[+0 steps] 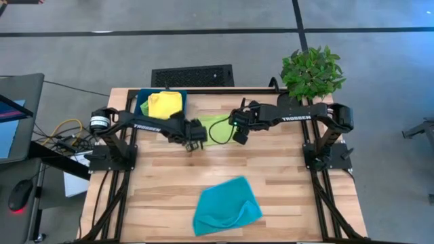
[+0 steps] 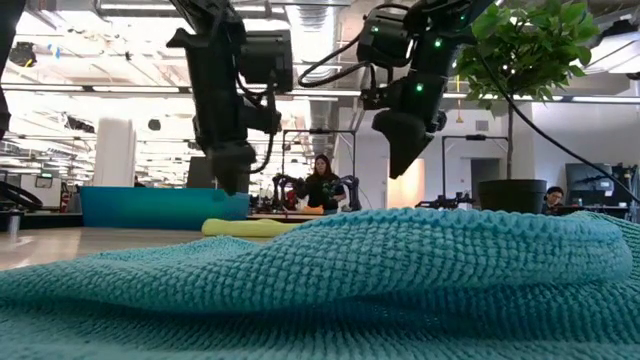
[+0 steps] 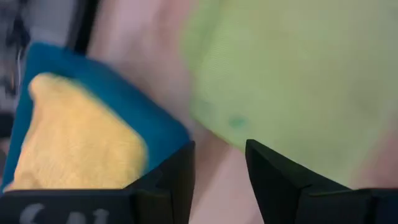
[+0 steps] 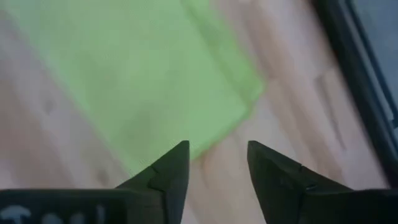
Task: Fold microfiber towels
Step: Fold the light green towel
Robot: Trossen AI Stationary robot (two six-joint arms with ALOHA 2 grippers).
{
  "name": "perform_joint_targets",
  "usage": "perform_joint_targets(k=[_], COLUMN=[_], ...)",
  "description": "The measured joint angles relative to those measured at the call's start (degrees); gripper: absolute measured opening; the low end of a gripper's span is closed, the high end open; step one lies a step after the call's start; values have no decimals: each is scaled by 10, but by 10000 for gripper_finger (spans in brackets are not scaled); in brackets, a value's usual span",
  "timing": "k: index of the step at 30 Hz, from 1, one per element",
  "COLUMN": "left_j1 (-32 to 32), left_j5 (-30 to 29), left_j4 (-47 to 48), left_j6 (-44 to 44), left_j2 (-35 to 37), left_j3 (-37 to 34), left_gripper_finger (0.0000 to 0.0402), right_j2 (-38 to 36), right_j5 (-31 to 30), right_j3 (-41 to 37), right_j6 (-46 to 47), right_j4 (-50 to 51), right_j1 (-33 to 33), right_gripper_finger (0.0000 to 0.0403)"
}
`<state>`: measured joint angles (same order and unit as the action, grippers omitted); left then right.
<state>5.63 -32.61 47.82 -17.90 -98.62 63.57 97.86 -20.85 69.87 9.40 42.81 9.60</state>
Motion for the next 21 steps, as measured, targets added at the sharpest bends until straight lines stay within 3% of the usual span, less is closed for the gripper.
perform_joint_targets(k=[11, 16, 21], left_j1=[-162, -185, -181], left_j5=[24, 21, 19], left_j4=[6, 0, -70], left_j6=[81, 83, 90], left_j2=[0, 1, 1], left_j3=[0, -6, -60], left_gripper_finger=[135, 135, 134], right_j2=[-27, -27, -27], right_j5=[14, 13, 13], right_j3=[-1, 0, 0], right_j6=[7, 7, 7], right_j4=[17, 13, 8], right_j1=[-103, -153, -198], right_gripper_finger=[201, 197, 197])
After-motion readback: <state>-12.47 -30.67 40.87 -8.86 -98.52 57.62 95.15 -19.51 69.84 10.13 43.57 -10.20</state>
